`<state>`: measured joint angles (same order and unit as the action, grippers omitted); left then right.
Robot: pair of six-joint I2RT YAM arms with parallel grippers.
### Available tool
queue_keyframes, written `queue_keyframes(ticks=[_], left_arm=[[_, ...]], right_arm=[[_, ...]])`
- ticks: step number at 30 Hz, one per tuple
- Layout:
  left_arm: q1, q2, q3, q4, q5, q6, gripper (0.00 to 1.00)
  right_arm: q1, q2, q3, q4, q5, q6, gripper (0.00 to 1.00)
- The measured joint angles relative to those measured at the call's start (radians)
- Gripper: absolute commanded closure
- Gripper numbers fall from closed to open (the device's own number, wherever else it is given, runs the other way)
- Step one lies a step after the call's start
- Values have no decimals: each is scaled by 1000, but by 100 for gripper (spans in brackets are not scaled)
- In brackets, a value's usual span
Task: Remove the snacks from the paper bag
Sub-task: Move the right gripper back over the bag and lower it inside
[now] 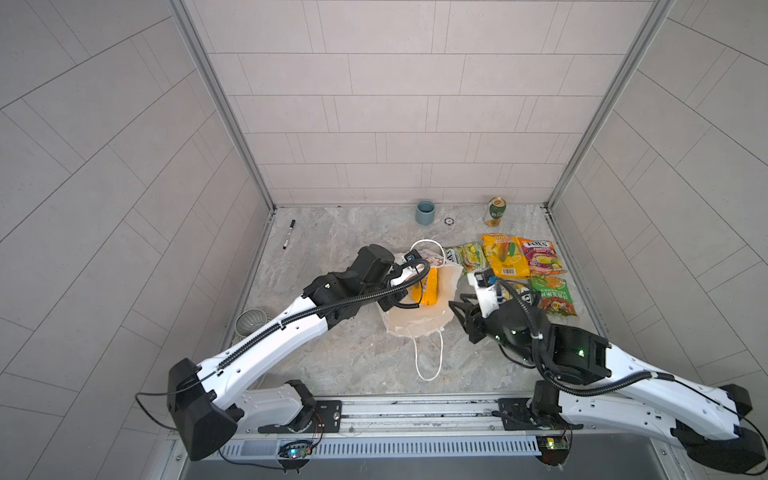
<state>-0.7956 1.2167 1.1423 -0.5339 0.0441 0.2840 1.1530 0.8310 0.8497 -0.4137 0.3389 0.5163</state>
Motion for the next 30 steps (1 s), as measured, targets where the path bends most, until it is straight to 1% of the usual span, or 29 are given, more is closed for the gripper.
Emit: queue_keyframes(ticks=[1,3,8,10,14,21,28,30], left_arm=[[-3,3,0,0,2,-1,100],[-5,11,0,0,6,-6,100],[-6,16,0,-2,19,-18,100],[-6,15,-1,2,24,-26,100],[-10,8,-5,6,31,-43,100],[-10,8,-5,6,42,-60,100],[-10,8,-10,6,41,-59,100],[-10,8,-14,7,41,-59,100]], right_arm=[[26,29,-5,21,14,10,60],[51,90,-24,81,35,35,59],[53,219,-67,229,90,113,53],[53,267,-73,271,116,140,49],[47,350,-72,338,142,185,48],[-8,468,-72,418,130,243,47],[-80,522,-72,459,111,257,46],[-102,536,-72,464,111,264,44]])
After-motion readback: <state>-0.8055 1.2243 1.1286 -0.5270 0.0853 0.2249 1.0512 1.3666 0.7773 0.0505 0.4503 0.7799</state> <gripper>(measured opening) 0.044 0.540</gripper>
